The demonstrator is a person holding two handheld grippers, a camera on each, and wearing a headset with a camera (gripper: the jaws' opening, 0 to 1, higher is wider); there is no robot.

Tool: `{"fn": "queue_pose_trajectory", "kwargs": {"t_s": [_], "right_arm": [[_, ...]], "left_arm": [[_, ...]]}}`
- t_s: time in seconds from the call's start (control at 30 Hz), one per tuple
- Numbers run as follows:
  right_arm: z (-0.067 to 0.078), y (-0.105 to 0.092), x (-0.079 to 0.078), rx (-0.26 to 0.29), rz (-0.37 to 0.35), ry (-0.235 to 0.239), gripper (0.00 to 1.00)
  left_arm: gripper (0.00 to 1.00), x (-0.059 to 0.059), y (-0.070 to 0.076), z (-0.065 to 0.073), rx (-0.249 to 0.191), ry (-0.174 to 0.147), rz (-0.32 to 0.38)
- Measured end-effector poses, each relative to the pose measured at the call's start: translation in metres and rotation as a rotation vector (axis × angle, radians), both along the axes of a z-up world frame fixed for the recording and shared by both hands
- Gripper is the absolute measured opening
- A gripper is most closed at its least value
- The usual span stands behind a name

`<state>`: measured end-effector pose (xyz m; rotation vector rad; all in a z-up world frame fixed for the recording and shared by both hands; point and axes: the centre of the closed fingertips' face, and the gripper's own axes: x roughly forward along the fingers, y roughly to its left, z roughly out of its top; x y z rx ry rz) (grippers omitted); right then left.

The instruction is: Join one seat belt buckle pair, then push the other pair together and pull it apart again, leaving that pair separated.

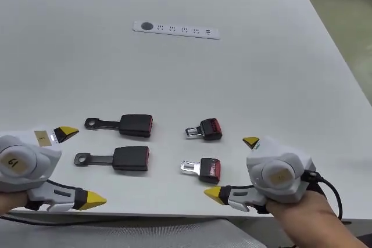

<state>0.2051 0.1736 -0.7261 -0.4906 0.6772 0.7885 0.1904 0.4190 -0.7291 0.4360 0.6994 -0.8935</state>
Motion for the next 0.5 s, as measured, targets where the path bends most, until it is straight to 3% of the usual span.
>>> {"fn": "queue_pose_trajectory", "kwargs": {"t_s": [0.5], "right_arm": [[-0.0014, 0.001, -0.0015, 0.005, 0.005, 0.012, 0.84]], "left_arm": [[0.98, -0.0018, -0.0001, -0.0009, 0.006, 0.0, -0.006]]}}
